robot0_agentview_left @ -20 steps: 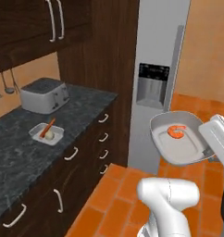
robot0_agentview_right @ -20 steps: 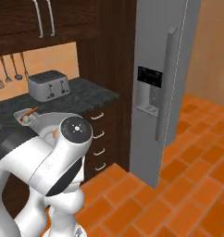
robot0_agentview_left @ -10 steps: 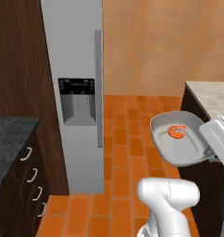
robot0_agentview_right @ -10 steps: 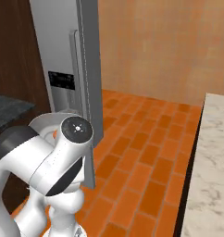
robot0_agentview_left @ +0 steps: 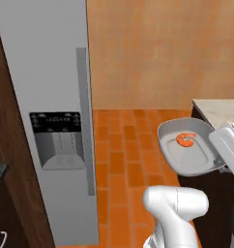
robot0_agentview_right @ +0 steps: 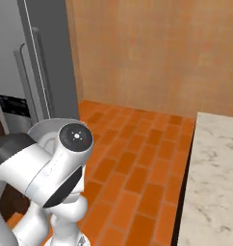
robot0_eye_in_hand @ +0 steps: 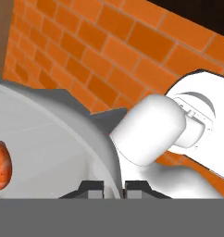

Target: Take the meat container that has the shrimp and place it on the second highest rack of the freezer. Then take the vegetable container that has the mushroom and carrot and place it on the highest rack of the freezer.

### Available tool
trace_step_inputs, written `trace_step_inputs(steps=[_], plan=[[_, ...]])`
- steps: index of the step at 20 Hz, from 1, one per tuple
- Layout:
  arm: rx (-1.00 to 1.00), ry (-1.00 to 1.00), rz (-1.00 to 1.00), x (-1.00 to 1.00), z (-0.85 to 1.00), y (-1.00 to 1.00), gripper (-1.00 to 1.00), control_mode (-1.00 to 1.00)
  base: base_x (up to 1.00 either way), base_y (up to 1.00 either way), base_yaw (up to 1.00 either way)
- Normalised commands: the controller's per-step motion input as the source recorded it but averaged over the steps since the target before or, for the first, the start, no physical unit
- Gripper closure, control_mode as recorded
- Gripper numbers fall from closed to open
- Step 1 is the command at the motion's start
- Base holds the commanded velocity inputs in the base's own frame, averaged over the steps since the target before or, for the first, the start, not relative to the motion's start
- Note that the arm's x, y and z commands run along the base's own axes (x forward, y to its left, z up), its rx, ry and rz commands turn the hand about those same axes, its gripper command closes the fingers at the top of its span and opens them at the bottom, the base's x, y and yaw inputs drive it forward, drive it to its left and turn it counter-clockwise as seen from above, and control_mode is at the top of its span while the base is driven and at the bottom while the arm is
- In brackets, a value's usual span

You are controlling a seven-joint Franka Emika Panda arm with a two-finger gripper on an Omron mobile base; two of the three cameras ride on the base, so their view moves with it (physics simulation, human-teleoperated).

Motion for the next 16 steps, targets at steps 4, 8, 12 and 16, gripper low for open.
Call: trace_step_inputs(steps=[4,8,12,16], plan=[[0.00,0.00,0.00,0.00,0.00,0.00,1.00,1.00,1.00,-0.17,-0.04],[0.00,0.00,0.00,0.00,0.00,0.00,1.00,1.00,1.00,-0.57,0.04],[0.00,0.00,0.00,0.00,0.00,0.00,1.00,1.00,0.97,-0.98,0.27],[0.00,0.00,0.00,0.00,0.00,0.00,1.00,1.00,1.00,-0.36,0.06]])
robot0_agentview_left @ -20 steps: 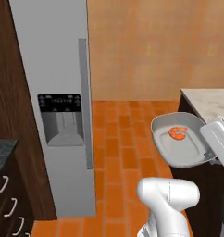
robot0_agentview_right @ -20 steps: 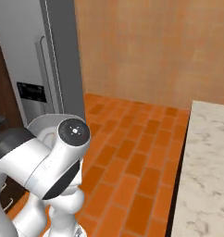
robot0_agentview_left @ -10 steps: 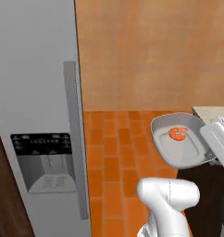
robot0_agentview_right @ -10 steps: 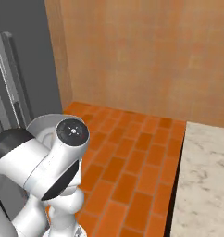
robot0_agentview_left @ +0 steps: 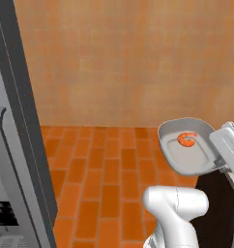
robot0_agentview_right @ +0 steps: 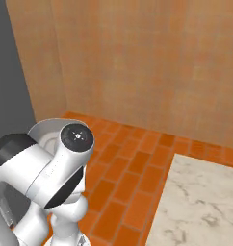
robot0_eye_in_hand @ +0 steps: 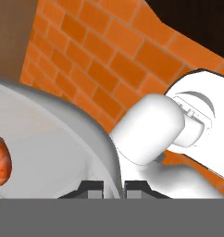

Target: Take the meat container that has the shrimp and place it on the second highest rack of the freezer. Then take the vegetable container that has the mushroom and carrot and place it on the highest rack of the freezer.

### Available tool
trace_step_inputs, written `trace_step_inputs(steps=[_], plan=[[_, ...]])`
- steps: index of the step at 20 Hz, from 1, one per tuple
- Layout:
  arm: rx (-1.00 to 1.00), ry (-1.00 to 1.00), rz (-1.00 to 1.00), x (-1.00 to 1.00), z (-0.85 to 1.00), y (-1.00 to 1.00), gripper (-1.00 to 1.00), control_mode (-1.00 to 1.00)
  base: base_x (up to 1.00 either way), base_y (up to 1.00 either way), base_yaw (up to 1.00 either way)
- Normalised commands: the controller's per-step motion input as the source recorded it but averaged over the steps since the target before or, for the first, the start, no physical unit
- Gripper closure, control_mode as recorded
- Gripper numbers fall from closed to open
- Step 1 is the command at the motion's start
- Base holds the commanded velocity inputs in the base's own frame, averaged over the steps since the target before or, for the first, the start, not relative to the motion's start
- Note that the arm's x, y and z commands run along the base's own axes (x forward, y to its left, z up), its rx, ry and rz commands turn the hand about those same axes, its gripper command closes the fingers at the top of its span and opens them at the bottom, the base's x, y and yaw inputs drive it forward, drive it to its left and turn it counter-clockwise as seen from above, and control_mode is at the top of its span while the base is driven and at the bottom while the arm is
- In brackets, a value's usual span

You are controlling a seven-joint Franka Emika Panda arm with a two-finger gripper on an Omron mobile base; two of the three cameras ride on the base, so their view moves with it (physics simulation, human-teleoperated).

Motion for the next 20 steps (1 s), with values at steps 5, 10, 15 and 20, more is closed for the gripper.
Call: trace_step_inputs(steps=[5,10,15,20], plan=[[0.00,0.00,0.00,0.00,0.00,0.00,1.00,1.00,1.00,0.00,-0.04],[0.00,0.00,0.00,0.00,0.00,0.00,1.00,1.00,1.00,0.00,0.00],[0.00,0.00,0.00,0.00,0.00,0.00,1.00,1.00,1.00,0.00,0.00],[0.00,0.00,0.00,0.00,0.00,0.00,1.00,1.00,1.00,0.00,0.00]])
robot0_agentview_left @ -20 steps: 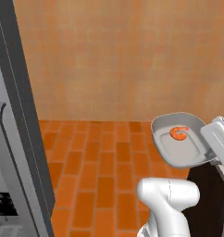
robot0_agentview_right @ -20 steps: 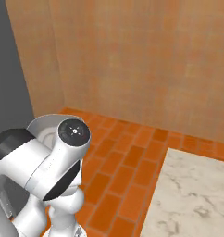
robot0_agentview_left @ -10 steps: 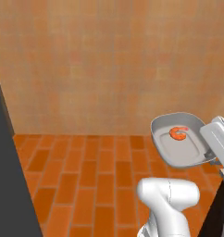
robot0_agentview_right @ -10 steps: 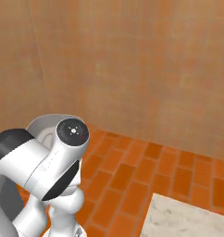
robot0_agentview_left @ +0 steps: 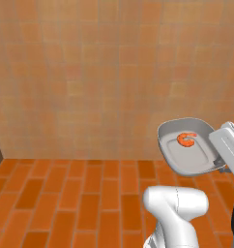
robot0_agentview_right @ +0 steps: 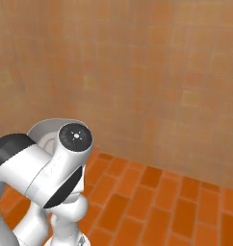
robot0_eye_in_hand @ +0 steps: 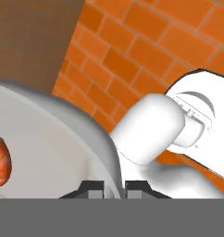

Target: Take the meat container that has the shrimp and place it on the second highest rack of the freezer. Then take the vegetable container that has the mushroom and carrot and place it on the highest rack of the freezer.

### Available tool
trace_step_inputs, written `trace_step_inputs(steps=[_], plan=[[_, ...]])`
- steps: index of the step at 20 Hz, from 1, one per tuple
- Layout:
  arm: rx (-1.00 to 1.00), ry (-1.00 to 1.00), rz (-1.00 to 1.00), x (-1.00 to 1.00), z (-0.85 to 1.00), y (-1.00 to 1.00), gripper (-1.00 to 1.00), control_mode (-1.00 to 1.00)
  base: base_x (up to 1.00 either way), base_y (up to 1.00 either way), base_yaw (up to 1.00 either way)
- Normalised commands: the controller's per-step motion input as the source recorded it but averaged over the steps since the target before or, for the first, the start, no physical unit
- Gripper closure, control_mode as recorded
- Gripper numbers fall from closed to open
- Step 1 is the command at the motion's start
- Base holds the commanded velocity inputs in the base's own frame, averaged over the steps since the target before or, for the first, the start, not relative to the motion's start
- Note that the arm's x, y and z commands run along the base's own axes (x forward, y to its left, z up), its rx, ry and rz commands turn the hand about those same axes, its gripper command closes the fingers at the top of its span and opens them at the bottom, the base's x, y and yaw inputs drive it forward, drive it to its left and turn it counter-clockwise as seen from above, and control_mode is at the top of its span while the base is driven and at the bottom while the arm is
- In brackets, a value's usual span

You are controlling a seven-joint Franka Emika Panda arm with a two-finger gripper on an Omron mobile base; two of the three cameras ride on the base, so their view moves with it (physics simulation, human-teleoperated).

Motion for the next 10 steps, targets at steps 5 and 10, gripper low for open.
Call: trace_step_inputs(steps=[5,10], plan=[[0.00,0.00,0.00,0.00,0.00,0.00,1.00,1.00,0.94,0.02,0.10],[0.00,0.00,0.00,0.00,0.00,0.00,1.00,1.00,-0.11,0.23,0.81]])
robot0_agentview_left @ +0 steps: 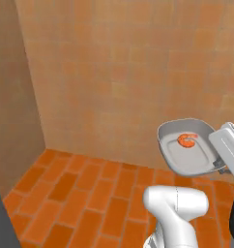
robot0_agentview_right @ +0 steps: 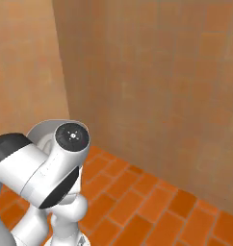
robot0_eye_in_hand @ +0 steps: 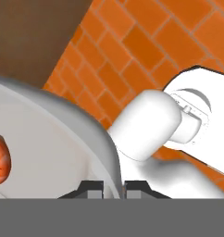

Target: Take the meat container that has the shrimp and place it on the second highest rack of the freezer. Then take the vegetable container that has the mushroom and carrot and place it on the highest rack of the freezer.

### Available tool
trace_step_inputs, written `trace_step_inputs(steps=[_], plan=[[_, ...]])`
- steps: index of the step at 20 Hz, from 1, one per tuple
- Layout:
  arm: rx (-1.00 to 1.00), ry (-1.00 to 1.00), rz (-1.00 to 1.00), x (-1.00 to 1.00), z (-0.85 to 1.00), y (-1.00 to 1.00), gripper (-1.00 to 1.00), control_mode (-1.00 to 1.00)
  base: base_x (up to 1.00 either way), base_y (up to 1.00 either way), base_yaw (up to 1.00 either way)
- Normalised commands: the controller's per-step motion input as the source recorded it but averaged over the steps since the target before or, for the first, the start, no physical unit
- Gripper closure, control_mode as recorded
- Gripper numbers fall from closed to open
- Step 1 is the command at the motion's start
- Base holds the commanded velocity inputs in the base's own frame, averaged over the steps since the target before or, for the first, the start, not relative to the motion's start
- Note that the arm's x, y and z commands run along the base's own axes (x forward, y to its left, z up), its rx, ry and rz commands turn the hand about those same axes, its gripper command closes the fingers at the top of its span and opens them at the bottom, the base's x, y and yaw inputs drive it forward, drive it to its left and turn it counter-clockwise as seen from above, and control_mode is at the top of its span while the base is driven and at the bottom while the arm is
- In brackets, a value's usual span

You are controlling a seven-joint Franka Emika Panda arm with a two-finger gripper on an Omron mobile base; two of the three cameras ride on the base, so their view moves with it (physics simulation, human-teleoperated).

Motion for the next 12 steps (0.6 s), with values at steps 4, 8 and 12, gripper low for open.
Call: trace_step_inputs(steps=[4,8,12], plan=[[0.00,0.00,0.00,0.00,0.00,0.00,1.00,1.00,-0.11,0.18,0.81],[0.00,0.00,0.00,0.00,0.00,0.00,1.00,1.00,0.10,0.11,0.71],[0.00,0.00,0.00,0.00,0.00,0.00,1.00,1.00,0.23,0.00,0.57]])
